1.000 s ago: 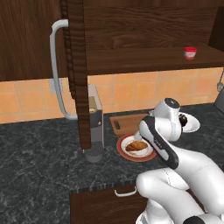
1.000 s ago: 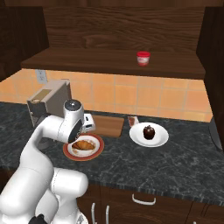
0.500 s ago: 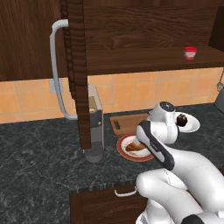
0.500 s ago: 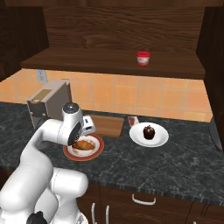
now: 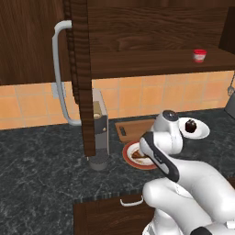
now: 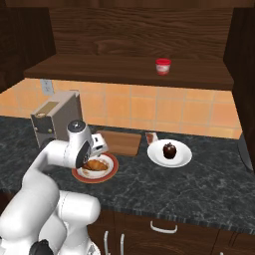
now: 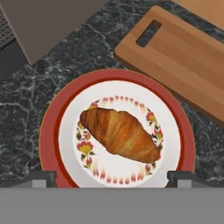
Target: From the different types of pastries on the counter, select a croissant and place it on the cutting board. Then retrieve a jar of jam from the cabinet and place it alongside the croissant on the cutting board.
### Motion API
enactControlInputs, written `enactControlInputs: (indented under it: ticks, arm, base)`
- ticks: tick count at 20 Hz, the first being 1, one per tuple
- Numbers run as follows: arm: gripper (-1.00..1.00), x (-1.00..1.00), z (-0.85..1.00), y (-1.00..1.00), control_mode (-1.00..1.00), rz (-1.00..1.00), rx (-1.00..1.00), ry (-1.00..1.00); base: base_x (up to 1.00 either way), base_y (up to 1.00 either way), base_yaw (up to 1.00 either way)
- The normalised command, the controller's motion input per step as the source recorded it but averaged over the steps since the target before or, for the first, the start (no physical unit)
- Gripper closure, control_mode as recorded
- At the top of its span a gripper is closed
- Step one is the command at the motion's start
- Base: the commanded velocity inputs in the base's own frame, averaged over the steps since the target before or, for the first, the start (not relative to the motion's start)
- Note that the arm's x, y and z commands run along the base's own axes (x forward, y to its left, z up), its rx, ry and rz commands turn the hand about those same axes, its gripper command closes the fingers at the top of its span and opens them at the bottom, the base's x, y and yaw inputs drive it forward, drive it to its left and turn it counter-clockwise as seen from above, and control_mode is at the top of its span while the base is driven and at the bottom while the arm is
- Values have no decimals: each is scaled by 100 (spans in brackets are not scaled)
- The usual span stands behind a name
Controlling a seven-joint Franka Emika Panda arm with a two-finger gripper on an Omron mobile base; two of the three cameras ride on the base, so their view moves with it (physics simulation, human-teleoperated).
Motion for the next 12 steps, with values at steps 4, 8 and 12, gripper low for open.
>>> enactControlInputs:
  ticks: [4,8,12]
  arm:
    - [-100,34,-25,2,-100,0,0,1]
    - [-100,14,0,0,-100,0,0,0]
    - [-100,5,-1,0,-100,0,0,0]
  base:
    - [0,0,0]
    - [0,0,0]
    - [0,0,0]
